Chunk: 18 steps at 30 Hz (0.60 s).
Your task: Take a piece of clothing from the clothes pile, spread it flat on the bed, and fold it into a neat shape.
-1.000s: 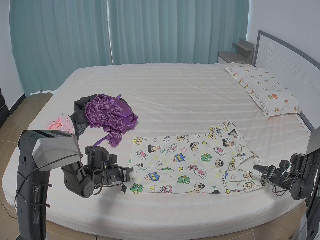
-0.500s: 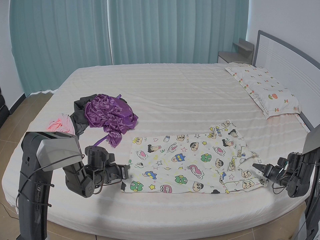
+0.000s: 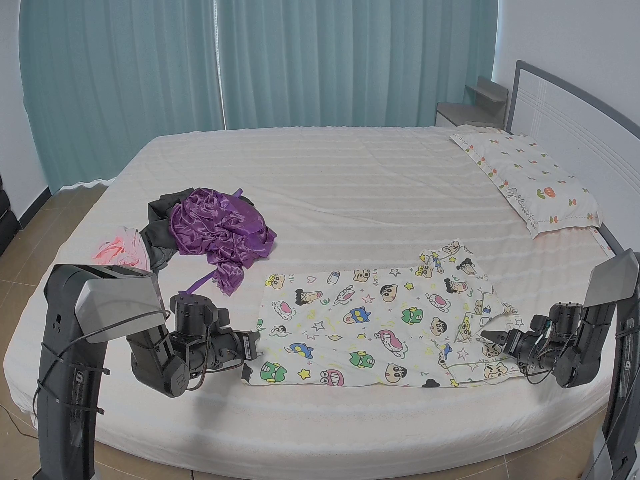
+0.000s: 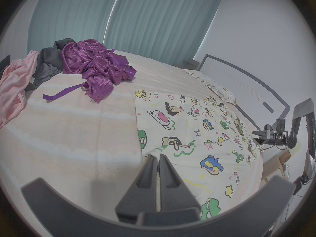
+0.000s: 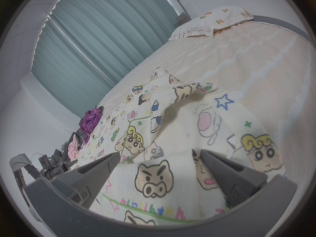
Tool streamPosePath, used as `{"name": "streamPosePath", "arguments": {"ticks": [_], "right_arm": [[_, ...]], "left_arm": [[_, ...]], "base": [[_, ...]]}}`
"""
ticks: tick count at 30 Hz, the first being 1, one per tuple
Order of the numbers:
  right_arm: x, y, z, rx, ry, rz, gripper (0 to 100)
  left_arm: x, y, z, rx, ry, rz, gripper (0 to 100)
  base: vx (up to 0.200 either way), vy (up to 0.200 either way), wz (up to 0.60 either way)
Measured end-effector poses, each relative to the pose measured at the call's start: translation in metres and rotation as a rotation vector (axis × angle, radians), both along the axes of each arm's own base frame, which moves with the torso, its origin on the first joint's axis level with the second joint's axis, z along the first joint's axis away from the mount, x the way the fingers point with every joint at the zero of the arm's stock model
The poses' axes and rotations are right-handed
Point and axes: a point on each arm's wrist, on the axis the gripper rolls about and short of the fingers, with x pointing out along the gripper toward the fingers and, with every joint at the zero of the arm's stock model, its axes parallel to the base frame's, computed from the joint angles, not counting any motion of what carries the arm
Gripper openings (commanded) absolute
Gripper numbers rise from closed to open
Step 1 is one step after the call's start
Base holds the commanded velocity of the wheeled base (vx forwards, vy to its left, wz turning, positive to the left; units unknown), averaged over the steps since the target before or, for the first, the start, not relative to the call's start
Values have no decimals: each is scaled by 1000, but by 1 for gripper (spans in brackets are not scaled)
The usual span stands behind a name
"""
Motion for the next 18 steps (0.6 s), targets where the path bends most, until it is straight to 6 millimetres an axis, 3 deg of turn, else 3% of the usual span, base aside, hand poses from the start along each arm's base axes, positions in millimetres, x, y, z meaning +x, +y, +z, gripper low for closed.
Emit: {"name": "streamPosePath", "arguments": {"ticks": [1,18], "right_arm": [[1,0,0,-1,-4,2,0],[11,-2,12,-16,-136,-1,0]], "left_arm": [[0,0,0,0,1,0,0],[-2,1,-2,17,6,22,0]], "base": [[0,0,0],[0,0,0]]}}
